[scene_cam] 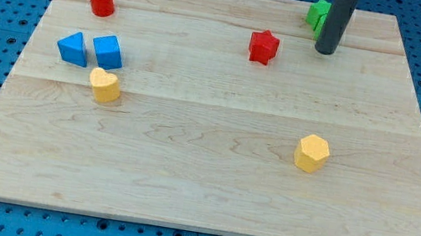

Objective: Push the red star diagonally to the bottom right of red circle

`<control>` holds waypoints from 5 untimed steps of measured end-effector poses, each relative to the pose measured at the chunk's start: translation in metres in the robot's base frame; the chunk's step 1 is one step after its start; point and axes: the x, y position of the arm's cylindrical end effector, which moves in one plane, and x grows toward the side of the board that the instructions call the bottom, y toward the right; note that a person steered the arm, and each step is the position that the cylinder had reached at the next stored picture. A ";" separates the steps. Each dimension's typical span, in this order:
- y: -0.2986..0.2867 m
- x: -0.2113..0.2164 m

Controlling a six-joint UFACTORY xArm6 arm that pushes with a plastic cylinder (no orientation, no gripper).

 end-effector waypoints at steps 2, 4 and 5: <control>-0.044 0.011; -0.230 -0.001; -0.252 0.000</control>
